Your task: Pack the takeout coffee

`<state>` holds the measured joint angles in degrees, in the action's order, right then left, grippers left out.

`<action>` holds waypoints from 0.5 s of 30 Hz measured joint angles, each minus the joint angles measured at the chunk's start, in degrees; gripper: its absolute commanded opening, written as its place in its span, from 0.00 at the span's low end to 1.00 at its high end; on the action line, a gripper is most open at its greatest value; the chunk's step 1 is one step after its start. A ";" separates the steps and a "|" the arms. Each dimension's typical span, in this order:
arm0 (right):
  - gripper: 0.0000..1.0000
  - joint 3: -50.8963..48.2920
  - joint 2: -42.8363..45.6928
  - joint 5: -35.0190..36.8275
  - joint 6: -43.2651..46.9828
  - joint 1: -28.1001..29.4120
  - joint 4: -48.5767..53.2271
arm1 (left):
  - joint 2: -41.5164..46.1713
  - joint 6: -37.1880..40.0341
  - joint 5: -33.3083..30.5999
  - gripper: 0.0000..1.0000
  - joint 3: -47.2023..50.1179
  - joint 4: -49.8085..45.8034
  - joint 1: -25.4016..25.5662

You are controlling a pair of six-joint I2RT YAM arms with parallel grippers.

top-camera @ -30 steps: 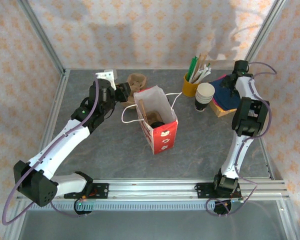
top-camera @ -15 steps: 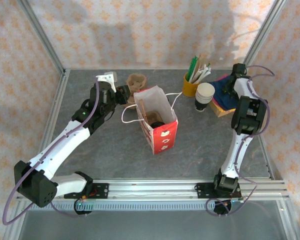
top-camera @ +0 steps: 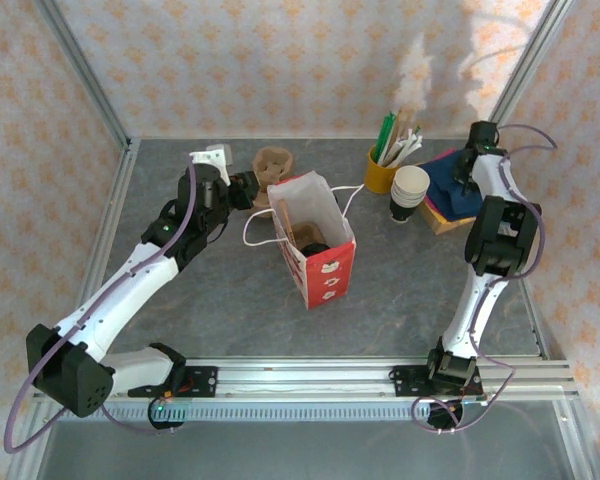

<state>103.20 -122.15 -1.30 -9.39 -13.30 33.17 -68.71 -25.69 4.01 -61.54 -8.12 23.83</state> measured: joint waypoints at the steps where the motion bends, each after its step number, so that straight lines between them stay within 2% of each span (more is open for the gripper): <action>1: 0.32 -0.22 0.61 -0.04 0.00 0.00 -0.02 | 0.13 0.00 0.00 0.33 0.04 0.00 0.00; 4: 0.26 -0.68 2.67 -0.24 -0.04 0.00 0.02 | 0.46 0.00 0.02 0.33 0.24 0.00 0.00; 9: 0.08 -0.87 5.88 -1.57 -0.44 0.00 0.07 | 0.87 0.00 0.07 0.33 0.42 0.00 -0.22; 15: 0.03 -0.87 11.80 -6.19 -1.40 0.00 1.09 | 0.87 0.00 0.20 0.33 0.44 0.02 -0.63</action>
<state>102.32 -110.34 -7.49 -10.79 -13.30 34.26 -67.83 -25.69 4.21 -61.10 -8.10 23.20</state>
